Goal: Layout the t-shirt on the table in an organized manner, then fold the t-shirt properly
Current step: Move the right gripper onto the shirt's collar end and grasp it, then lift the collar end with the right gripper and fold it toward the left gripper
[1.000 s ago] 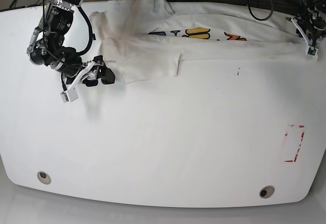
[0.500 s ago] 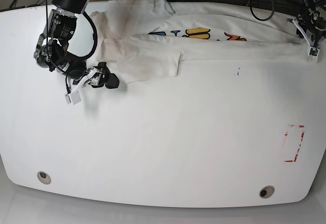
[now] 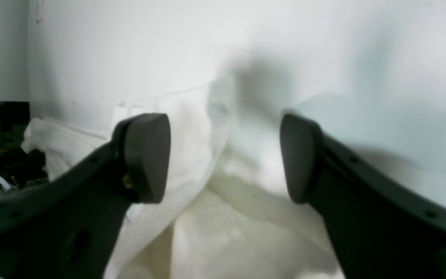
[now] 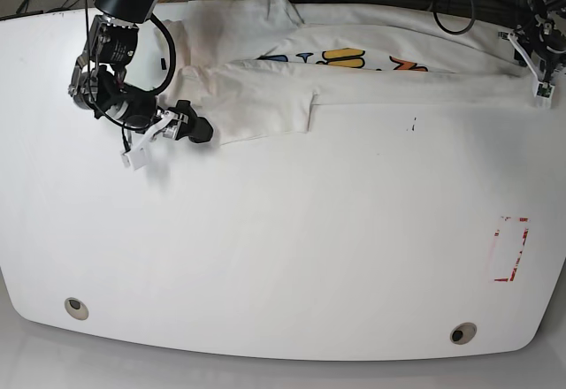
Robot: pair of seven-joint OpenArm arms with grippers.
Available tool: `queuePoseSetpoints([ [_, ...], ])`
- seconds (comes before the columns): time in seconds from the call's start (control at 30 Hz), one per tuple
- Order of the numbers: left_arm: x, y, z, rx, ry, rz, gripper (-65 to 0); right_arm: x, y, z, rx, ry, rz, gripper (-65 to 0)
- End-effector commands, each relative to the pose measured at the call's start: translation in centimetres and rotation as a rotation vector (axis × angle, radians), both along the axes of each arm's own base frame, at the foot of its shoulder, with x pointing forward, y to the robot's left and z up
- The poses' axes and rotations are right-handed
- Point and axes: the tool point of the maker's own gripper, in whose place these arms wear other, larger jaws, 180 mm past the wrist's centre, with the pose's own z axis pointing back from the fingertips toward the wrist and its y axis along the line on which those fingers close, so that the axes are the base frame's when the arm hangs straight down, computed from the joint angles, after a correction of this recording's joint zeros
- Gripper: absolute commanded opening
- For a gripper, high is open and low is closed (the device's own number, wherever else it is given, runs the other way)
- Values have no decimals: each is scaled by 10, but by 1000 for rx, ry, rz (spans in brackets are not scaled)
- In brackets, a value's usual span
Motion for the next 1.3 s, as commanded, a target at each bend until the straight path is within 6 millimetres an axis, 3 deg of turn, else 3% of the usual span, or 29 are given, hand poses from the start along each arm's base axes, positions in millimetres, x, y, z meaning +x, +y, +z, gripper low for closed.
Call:
queuePoseSetpoints([
  [0.0,2,-2,1,-2,1,-17,-407,9,8,11,9,-41,27,-222],
  [0.5,3,-4,0,-6,2,-21,-407,-5,53,-1,39,-10,136,-223],
  [0.73,3,-4,0,-6,2,-21,-407,-5,58,0,41,-15,150,-236],
  [0.83,3,-4,0,-6,2,-21,-407,-4,59,2,41,-22,154,-295],
  [1.07,3,-4,0,-6,2,-21,-407,4,60,9,41,-48,163,-650],
  [1.27,4,-4,0,-6,-3,-21,-407,4,83,31,8,-160,291,-642],
])
